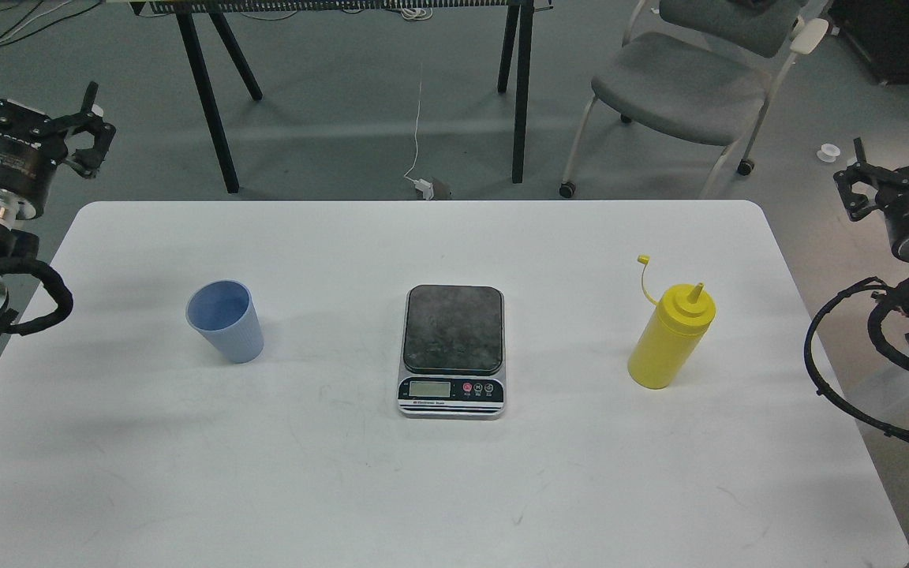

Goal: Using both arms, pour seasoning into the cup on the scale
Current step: 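Move the left gripper toward the light blue cup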

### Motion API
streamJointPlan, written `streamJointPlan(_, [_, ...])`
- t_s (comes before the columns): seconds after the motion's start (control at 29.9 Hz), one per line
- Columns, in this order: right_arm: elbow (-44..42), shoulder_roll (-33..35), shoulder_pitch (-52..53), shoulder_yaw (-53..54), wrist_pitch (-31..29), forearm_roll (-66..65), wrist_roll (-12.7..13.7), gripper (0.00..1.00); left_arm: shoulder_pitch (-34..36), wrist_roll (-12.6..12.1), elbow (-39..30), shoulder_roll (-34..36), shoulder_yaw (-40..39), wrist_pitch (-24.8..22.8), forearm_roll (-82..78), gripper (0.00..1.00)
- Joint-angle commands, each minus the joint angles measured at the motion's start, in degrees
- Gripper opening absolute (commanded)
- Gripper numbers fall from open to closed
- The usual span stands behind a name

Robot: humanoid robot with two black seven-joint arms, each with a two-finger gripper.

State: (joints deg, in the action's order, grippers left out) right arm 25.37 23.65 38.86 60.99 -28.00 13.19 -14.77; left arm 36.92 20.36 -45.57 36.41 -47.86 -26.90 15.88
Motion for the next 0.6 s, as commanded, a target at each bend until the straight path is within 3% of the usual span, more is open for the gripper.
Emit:
streamJointPlan(0.0, [0.20,-0.27,0.25,-0.08,0.00,-0.09,0.00,1.00,0.17,0.03,-0.14,-0.02,-0.04,0.10,-0.68,1.00])
streamJointPlan(0.17, [0.29,-0.18,0.33,-0.08,0.00,0.00,0.00,1.00,-0.45,0.03,-5.49,0.59,0.05,0.45,-0.68,1.00])
streamJointPlan(0.27, [0.38,0.00,0.33,-0.08,0.00,0.00,0.00,1.00,-0.19,-3.38,-7.25,3.04,2.58,-0.51,-4.78,0.99])
streamJointPlan(0.33, [0.38,0.08,0.25,0.01,0.00,0.00,0.00,1.00,0.87,-4.19,-8.75,5.07,3.83,-0.43,-12.33,0.99])
streamJointPlan(0.57, [1.69,0.79,-0.89,0.36,0.00,0.00,0.00,1.00,4.21,-2.87,-14.45,11.04,3.56,-0.52,-54.85,0.99])
